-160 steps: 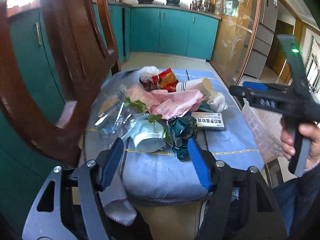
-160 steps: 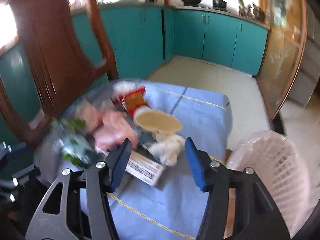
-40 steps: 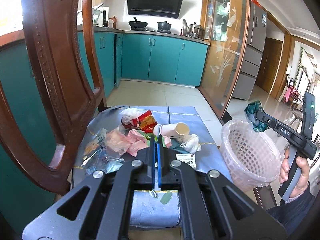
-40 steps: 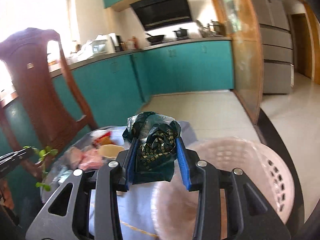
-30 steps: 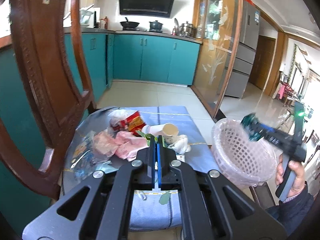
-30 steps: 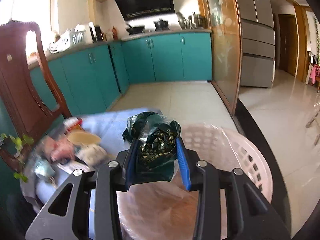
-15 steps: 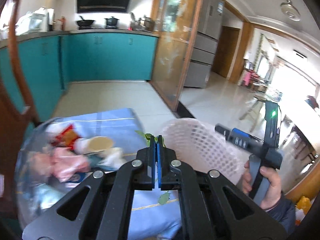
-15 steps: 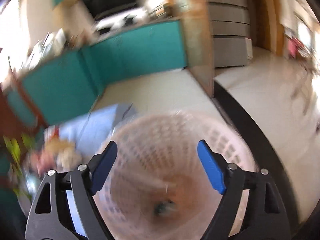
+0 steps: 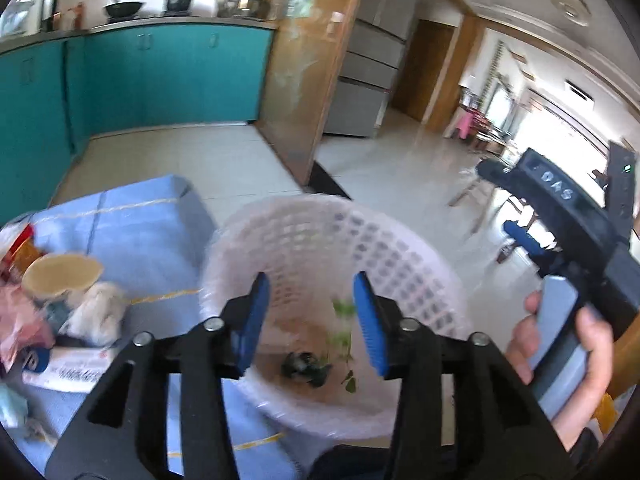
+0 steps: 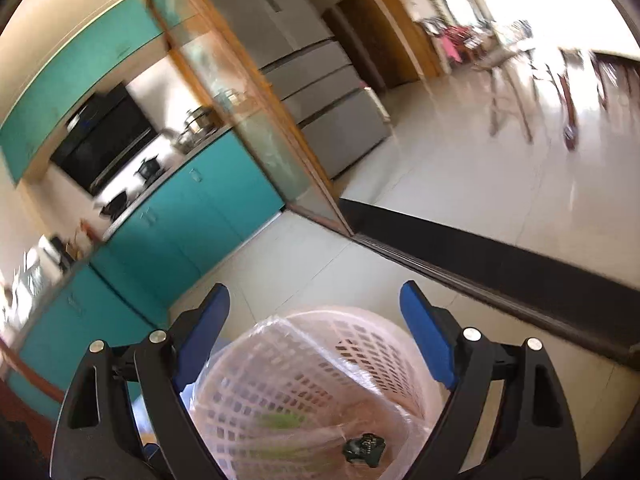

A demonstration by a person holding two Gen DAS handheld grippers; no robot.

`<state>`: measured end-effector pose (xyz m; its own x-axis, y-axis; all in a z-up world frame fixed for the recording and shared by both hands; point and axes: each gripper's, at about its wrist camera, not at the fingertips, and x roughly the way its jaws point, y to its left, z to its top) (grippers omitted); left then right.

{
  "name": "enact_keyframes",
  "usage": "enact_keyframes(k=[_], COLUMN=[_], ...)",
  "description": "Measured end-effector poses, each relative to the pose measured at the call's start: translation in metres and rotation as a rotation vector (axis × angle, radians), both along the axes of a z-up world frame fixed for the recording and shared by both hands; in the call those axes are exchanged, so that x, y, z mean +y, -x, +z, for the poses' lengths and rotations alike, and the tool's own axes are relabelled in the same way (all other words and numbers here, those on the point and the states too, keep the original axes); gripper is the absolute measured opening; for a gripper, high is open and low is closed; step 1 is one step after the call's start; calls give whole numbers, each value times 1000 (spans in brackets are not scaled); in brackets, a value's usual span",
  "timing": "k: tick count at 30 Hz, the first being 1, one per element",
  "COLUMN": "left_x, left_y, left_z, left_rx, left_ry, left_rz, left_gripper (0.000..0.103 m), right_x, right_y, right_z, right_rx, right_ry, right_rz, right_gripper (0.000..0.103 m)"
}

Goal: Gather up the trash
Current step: 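Move the right gripper to the white tissue and close on it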

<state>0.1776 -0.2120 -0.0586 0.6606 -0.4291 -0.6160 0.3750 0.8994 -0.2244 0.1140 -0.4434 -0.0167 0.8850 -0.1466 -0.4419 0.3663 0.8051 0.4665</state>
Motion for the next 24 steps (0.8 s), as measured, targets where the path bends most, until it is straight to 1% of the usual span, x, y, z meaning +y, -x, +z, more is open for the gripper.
enact_keyframes(k=[2, 3, 4, 5, 6, 7, 9, 11, 13, 14, 16, 17, 20, 21, 23, 24], left_x=[27, 40, 58, 72, 92, 112, 148, 180, 203, 215, 233, 240, 252, 254, 257, 256], left_y=[7, 10, 15, 20, 26, 33, 44, 55, 64, 68, 71, 74, 79, 79, 79, 79], left_z=[0, 2, 3, 3, 3, 3, 1, -4, -7, -10, -14, -19, -28, -32, -40, -43], left_rx=[-10, -19, -31, -37, -43, -43, -39, -19, 7, 22, 52, 69, 108, 123, 143, 152], left_ry=[-35, -50, -72, -86, -105, -116, -133, -163, -169, -169, -174, -175, -161, -157, -166, -170], left_rz=[100, 142, 207, 254, 322, 384, 484, 560, 600, 614, 632, 637, 628, 620, 605, 595], left_gripper=[48, 48, 49, 49, 49, 49, 49, 49, 45, 44, 44, 44, 44, 44, 49, 55], right_x=[18, 30, 39, 59, 75, 87, 132, 165, 199, 211, 241, 247, 278, 281, 292, 297], right_y=[-3, -8, -13, -19, -23, -26, -35, -42, -50, -53, -62, -67, -77, -75, -80, -83], right_z=[7, 9, 10, 10, 10, 9, 3, -3, -13, -14, -28, -33, -50, -56, -65, -68], right_rx=[-12, -17, -16, -14, -7, 0, 34, 64, 115, 131, 186, 211, 276, 290, 328, 339], right_ry=[66, 99, 118, 143, 159, 171, 213, 212, 229, 242, 290, 304, 363, 380, 421, 428], right_rz=[74, 138, 193, 295, 374, 426, 614, 748, 846, 865, 900, 903, 909, 904, 892, 891], right_gripper=[85, 85, 85, 85, 85, 85, 85, 85, 85, 85, 85, 85, 85, 85, 85, 85])
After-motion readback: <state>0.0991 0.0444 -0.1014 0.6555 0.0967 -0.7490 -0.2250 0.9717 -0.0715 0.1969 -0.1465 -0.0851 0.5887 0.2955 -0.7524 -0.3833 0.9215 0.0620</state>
